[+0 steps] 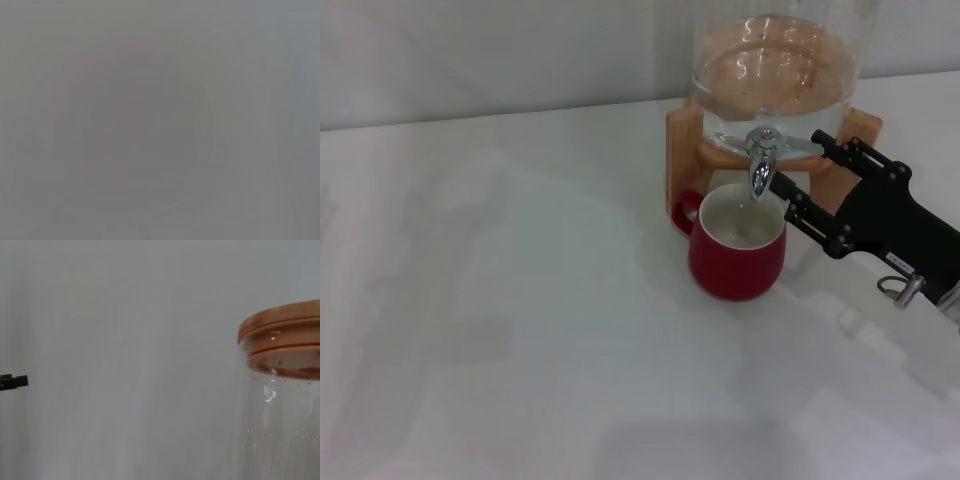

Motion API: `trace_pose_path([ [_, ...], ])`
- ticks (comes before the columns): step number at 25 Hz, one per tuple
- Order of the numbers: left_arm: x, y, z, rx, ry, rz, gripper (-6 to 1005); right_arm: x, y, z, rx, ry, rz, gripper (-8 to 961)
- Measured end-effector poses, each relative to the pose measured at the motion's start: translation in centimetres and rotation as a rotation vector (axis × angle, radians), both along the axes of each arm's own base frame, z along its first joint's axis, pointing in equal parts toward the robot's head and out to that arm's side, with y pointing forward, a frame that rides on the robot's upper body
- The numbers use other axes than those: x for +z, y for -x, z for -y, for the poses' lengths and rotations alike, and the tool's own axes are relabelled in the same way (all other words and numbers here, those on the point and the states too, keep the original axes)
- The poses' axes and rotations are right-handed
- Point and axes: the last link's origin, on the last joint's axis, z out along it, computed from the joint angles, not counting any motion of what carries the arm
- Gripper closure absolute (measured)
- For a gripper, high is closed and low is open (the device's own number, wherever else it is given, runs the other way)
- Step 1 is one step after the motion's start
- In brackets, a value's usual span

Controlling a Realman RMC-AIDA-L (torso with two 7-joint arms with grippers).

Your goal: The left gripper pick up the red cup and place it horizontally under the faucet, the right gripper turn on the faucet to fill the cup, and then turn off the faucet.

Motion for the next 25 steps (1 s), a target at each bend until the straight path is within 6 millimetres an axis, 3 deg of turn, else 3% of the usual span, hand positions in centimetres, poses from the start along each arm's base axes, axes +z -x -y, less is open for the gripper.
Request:
trace_pose_path([
  [25,-0.1,0.0,0.0,-0.003,0.007,-0.01,111,-0.1,0.0,1.1,0.041,0.031,0.01,336],
])
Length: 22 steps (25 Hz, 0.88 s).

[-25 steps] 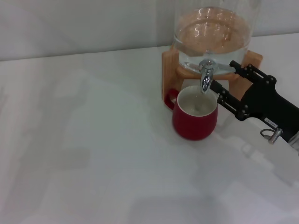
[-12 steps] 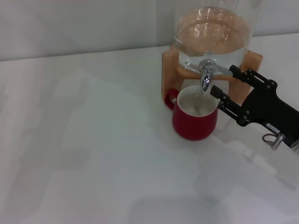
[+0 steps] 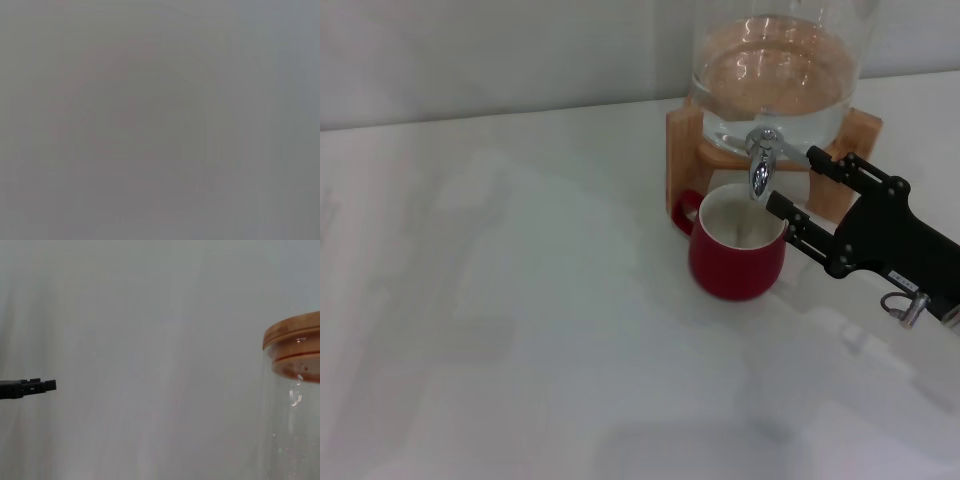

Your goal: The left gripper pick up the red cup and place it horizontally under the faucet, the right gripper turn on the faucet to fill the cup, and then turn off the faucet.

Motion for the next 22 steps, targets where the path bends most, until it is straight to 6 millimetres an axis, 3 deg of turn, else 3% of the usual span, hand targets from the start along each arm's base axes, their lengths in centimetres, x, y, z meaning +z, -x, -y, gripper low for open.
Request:
trace_pose_path([
  [22,-0.07,-0.16,0.03,-0.008,0.003,-0.005,112,0.43,-0.12,-0.44,-0.022,-0.039,-0.01,336],
])
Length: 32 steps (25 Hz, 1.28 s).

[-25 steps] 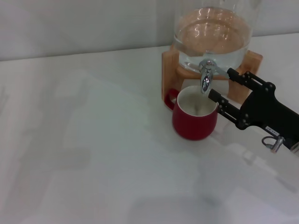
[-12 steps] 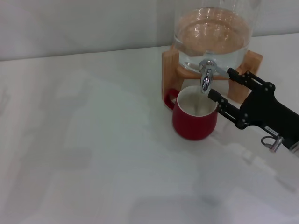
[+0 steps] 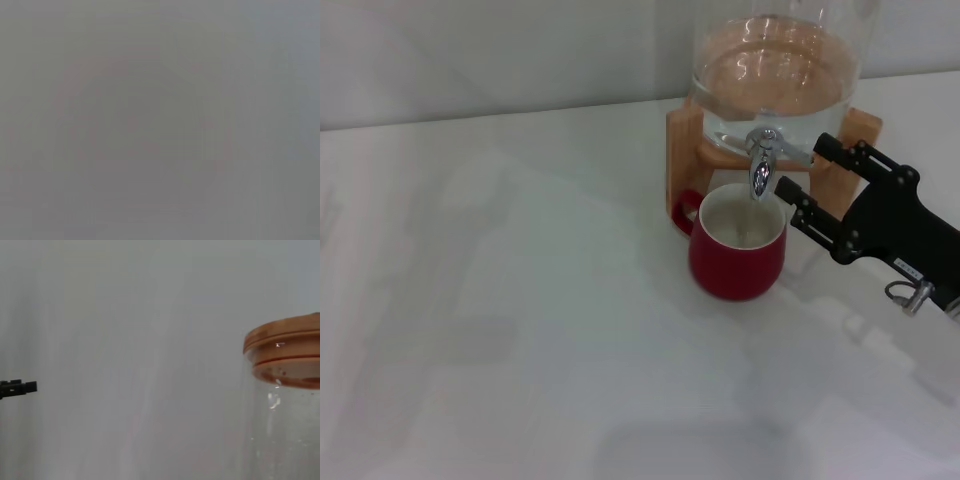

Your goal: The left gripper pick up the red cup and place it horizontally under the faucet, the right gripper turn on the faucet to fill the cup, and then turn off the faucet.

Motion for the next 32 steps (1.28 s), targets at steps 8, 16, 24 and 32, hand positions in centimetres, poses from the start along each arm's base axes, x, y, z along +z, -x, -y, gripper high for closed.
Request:
trace_pose_path([
  [8,-0.07,-0.08,-0.07,-0.002,0.002,0.0,112,0.13,-0.05,-0.16,-0.003,-0.007,0.004,336],
  [16,0.03,-0.13,-0.11,-0.004,-0.001,0.001,112,0.53,-0.31,-0.29,-0.015,-0.02,0.004,336],
  [24,0.1,-0.16,-0.13,-0.005,-0.003,0.001,112,0.74,-0.4,-0.35,-0.019,-0.027,0.002,336],
  [32,0.16,-0.21,-0.15,-0.006,-0.006,0.0,111,0.63,-0.4,-0.3,-0.021,-0.026,0.0,336],
])
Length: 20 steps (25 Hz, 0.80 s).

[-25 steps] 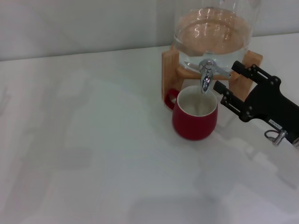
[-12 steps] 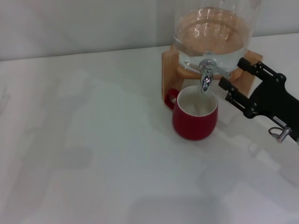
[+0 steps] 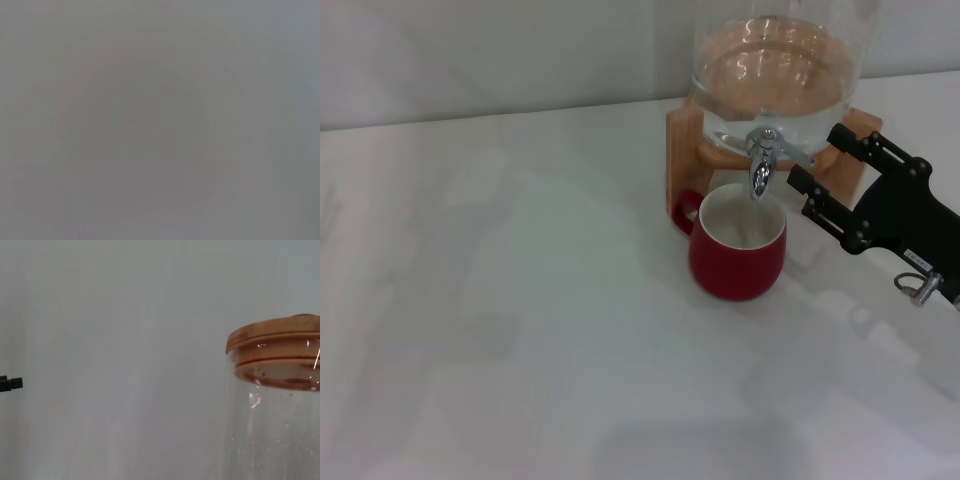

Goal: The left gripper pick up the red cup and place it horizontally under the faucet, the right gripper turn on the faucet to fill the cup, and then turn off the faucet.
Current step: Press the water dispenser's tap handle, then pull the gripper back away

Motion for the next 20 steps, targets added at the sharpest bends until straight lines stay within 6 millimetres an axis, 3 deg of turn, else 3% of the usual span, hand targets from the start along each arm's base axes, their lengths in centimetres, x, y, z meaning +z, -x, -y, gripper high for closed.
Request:
trace_pose_path([
  [20,-0.22,-0.14,-0.04,-0.006,0.011,-0.014,111,-0.07,0.0,0.07,-0.001,0.004,-0.005,336],
])
